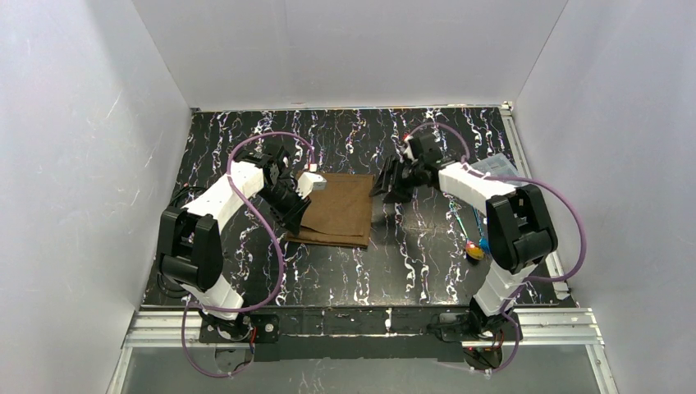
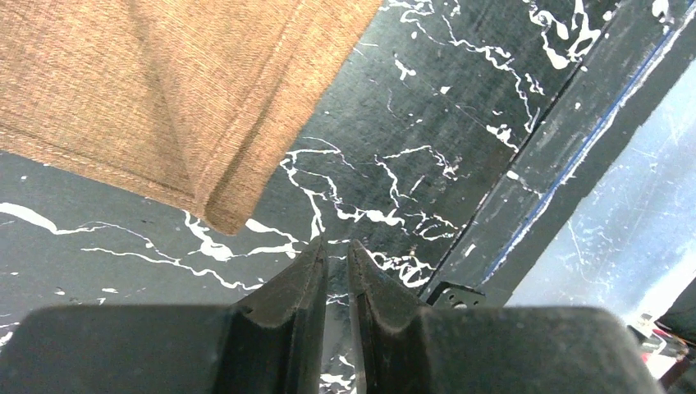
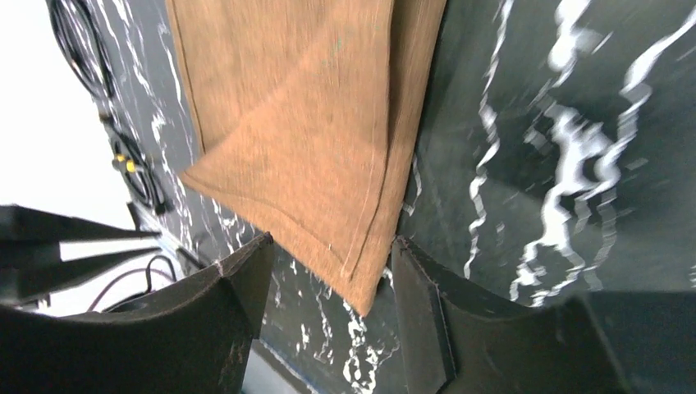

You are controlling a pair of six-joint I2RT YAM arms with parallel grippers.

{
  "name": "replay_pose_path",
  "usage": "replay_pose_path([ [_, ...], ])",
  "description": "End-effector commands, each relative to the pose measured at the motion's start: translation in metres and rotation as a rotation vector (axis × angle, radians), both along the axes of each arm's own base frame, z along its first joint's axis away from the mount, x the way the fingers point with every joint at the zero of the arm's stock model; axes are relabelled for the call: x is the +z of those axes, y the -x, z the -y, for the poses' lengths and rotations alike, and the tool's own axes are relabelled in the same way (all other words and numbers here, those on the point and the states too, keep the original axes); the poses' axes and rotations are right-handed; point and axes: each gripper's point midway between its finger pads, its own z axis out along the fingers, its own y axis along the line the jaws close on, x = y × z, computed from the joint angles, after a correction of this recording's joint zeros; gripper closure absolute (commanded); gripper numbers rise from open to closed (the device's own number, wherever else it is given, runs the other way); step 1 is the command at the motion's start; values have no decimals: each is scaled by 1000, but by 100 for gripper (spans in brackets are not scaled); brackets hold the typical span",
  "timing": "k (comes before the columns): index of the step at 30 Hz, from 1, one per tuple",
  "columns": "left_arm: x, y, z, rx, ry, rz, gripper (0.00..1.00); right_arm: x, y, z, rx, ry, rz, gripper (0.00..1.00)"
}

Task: Fold the napkin into a case and place the utensils inside
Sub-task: Smooth out the upper triangle-folded napkin at the center of the board.

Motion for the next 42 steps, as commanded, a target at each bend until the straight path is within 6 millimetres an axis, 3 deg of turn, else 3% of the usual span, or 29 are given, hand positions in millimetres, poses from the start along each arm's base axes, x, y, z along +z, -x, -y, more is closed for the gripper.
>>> replay_pose_path([
  [1,-1,-8,-2,20,-17,46,85,-16,44,-30,32,-73,-89,38],
  [6,-2,-16,1,29,-23,20,85,-22,65,-50,56,-107,-105,40],
  [10,-5,-22,-1,33,-39,49,85,-28,71,-54,52,-108,-114,41],
  [22,-18,-35,-3,46,-63,83,85,-40,82,-54,39,-121,-157,48],
  [42,-51,-26,-13,15,-101,80,85,-50,88,-57,14,-161,-182,54],
])
